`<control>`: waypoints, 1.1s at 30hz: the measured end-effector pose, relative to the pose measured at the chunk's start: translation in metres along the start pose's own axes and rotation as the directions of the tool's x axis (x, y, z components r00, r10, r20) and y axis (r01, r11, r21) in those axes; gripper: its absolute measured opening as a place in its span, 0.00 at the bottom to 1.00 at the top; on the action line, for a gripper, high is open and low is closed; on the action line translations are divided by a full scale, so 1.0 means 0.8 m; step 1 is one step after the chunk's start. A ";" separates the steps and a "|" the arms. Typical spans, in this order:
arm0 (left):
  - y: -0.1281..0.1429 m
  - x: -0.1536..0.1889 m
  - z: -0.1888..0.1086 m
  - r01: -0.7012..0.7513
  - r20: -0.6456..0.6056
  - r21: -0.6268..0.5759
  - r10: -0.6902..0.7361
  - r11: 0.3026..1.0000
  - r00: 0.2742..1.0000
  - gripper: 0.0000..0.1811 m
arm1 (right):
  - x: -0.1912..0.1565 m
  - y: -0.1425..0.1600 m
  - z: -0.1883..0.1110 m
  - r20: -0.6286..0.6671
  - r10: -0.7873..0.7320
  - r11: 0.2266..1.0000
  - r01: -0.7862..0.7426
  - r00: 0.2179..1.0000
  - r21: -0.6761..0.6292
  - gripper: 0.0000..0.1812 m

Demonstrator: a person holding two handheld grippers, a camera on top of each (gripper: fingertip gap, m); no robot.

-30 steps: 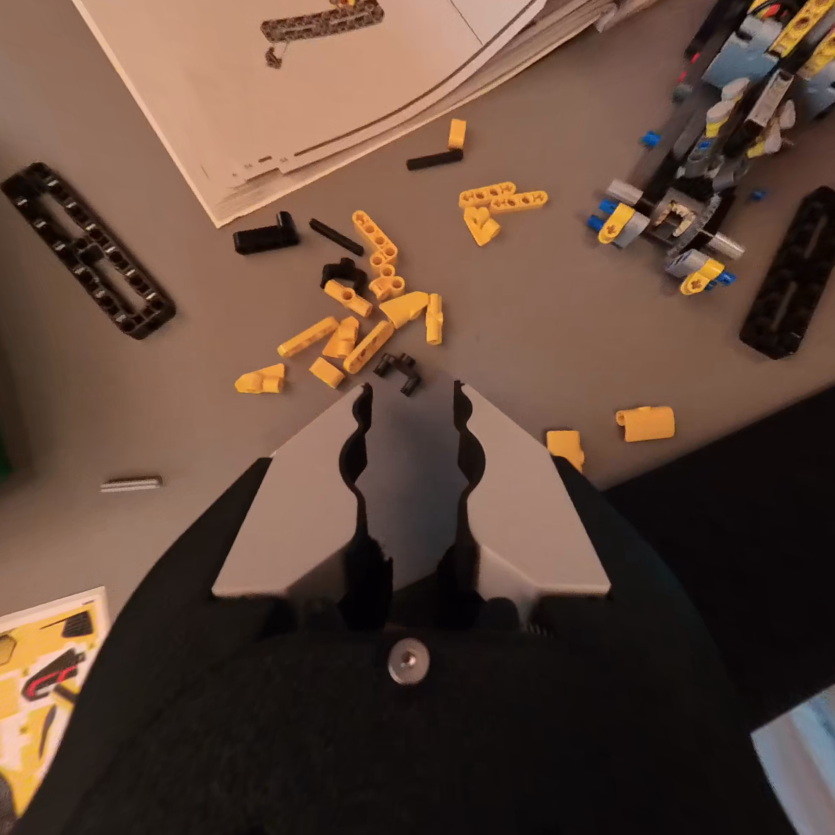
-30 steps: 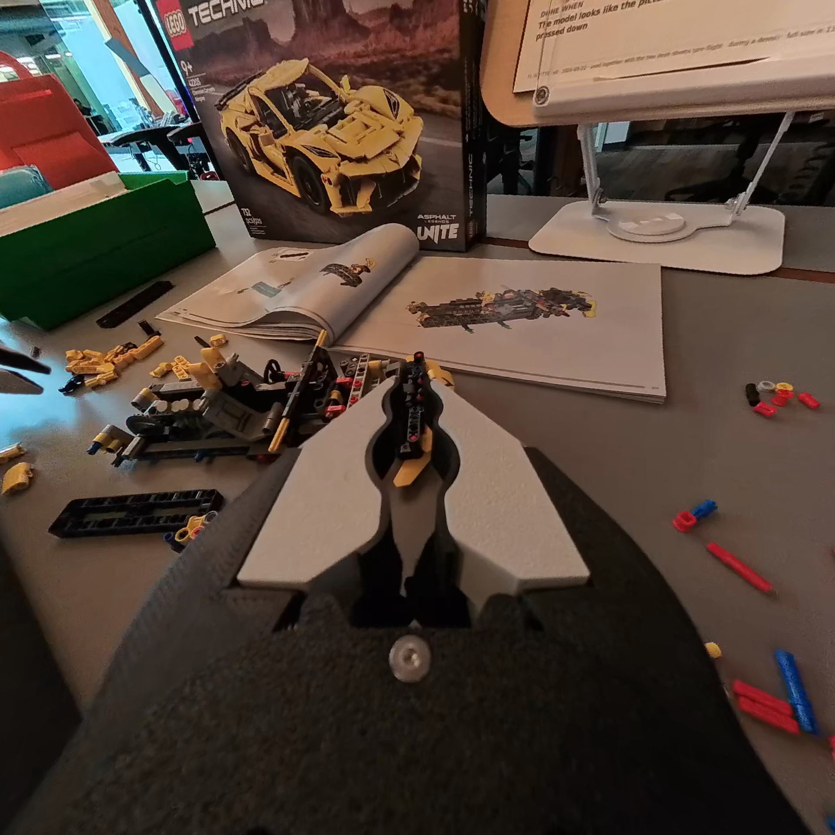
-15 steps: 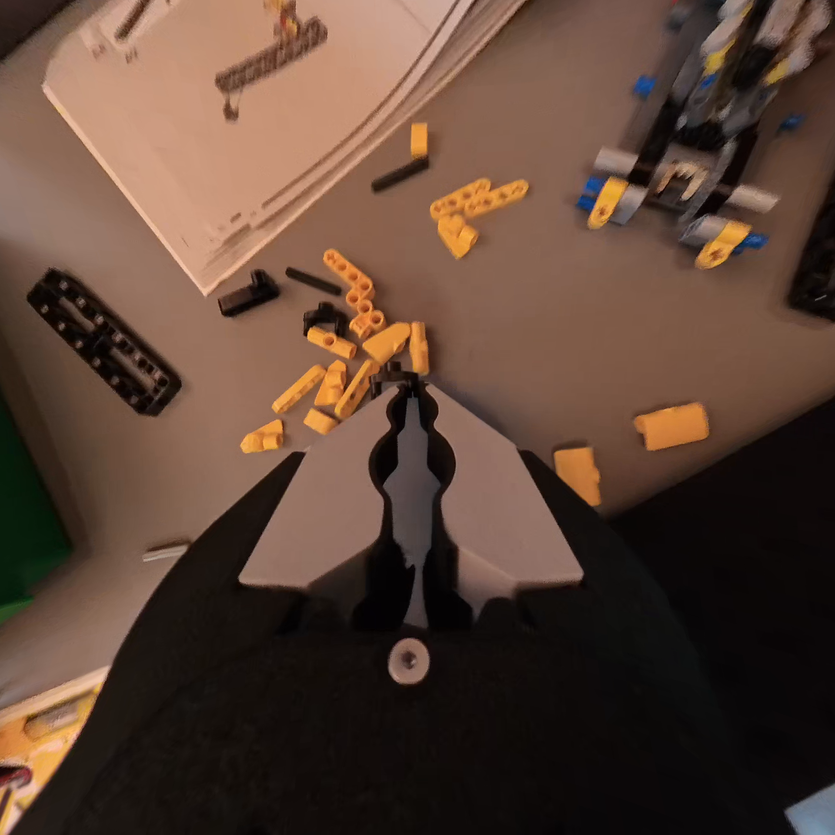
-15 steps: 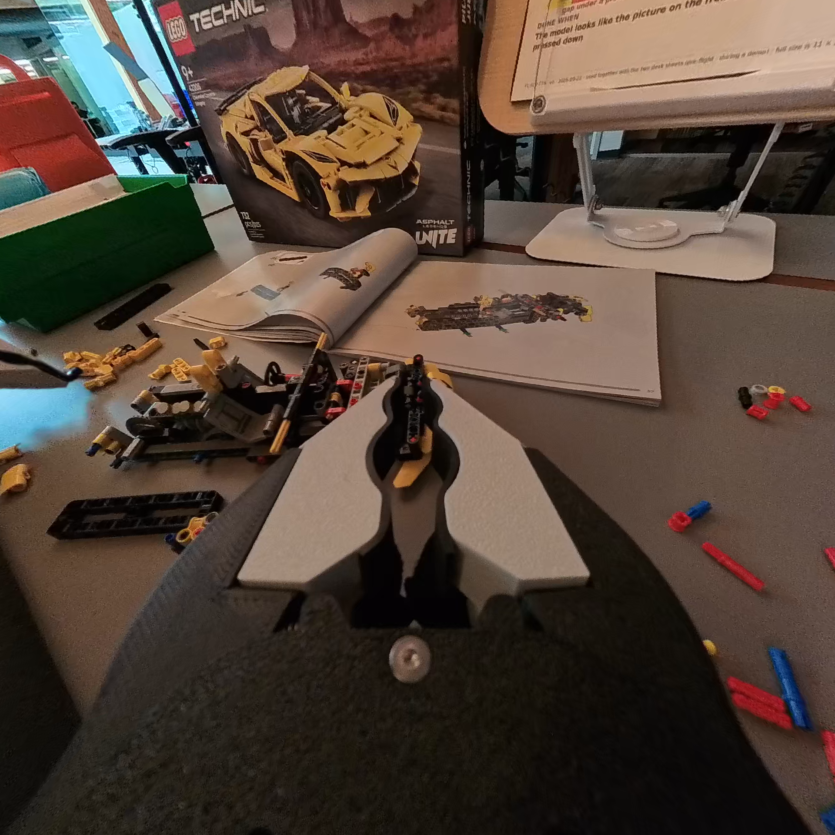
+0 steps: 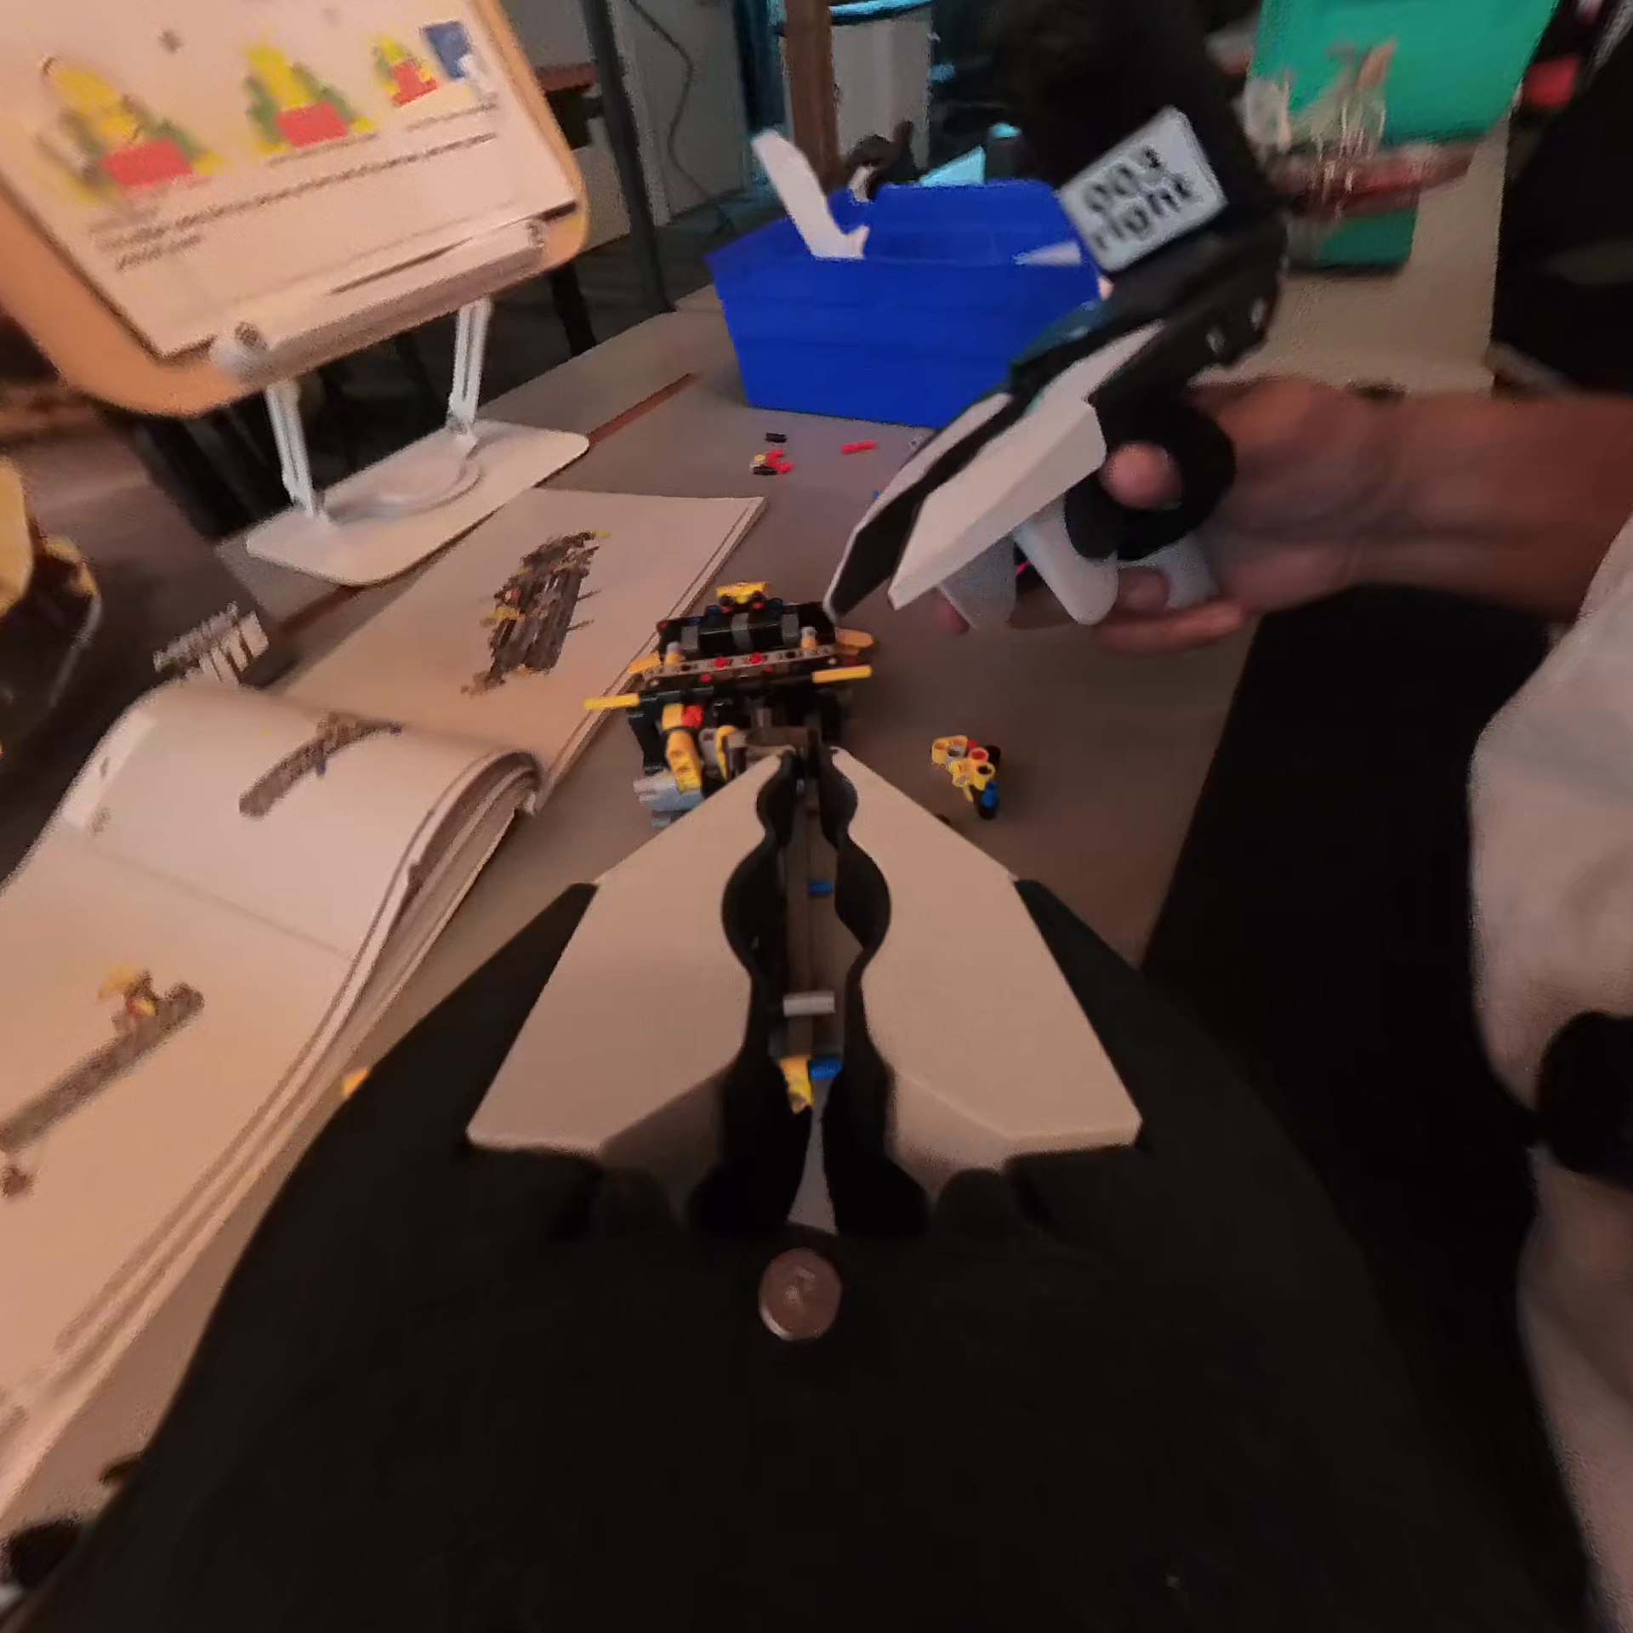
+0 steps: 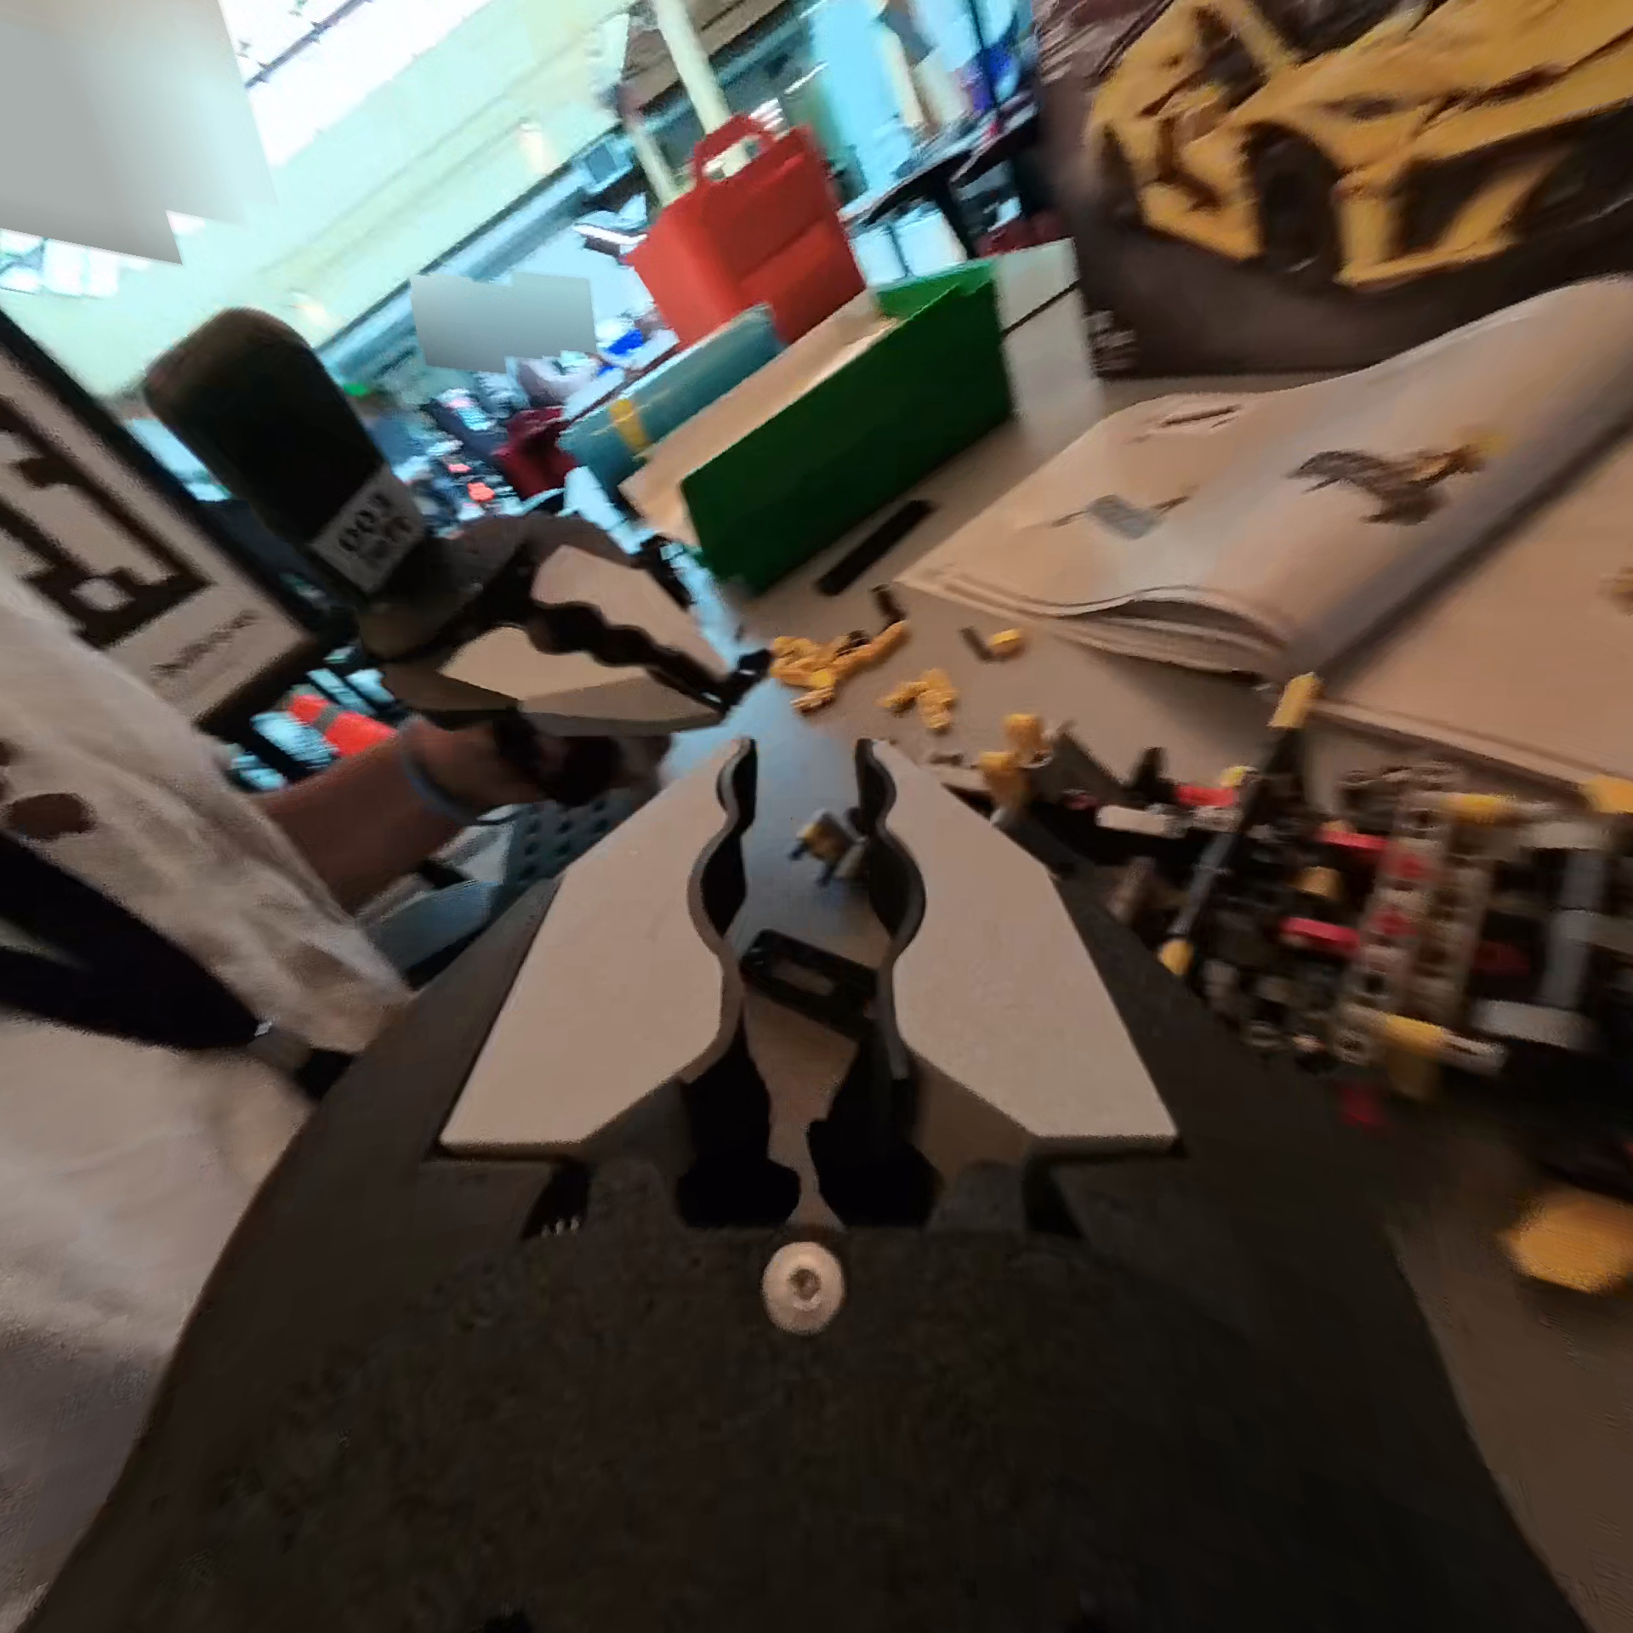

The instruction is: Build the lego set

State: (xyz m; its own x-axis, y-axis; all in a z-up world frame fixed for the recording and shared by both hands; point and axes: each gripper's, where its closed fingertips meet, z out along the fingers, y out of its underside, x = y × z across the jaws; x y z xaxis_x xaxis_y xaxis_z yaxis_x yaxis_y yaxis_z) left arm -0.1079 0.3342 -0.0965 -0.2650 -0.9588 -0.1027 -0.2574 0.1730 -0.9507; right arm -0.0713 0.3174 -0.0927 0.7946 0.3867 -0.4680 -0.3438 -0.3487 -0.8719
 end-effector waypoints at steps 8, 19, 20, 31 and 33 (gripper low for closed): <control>0.014 0.029 0.026 -0.373 -0.032 -0.080 0.372 0.924 0.928 0.03 | -0.015 0.025 0.005 0.142 0.220 0.974 -0.210 0.965 -0.082 0.11; 0.026 0.046 0.042 -0.506 -0.026 -0.158 0.508 0.848 0.861 0.03 | -0.012 0.048 0.010 0.110 0.230 0.968 -0.216 0.967 -0.124 0.04; 0.028 0.044 0.042 -0.486 -0.015 -0.177 0.491 0.856 0.871 0.03 | -0.010 0.049 0.010 0.098 0.225 0.969 -0.212 0.969 -0.128 0.04; 0.104 0.053 -0.005 0.093 -0.126 -0.411 -0.158 0.907 0.979 0.17 | 0.045 0.082 -0.070 -0.184 -0.040 0.943 -0.024 0.982 -0.332 0.04; 0.115 0.054 -0.002 0.077 -0.122 -0.459 -0.149 0.885 0.981 0.17 | 0.043 0.081 -0.072 -0.164 -0.013 0.953 -0.038 0.986 -0.300 0.04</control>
State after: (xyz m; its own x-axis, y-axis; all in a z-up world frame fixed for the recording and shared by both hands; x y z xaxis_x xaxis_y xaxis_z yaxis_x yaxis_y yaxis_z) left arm -0.1445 0.3089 -0.1881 -0.3347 -0.9392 0.0762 -0.6750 0.1825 -0.7149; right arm -0.0376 0.2587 -0.1571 0.8700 0.2463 -0.4271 -0.2073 -0.6032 -0.7701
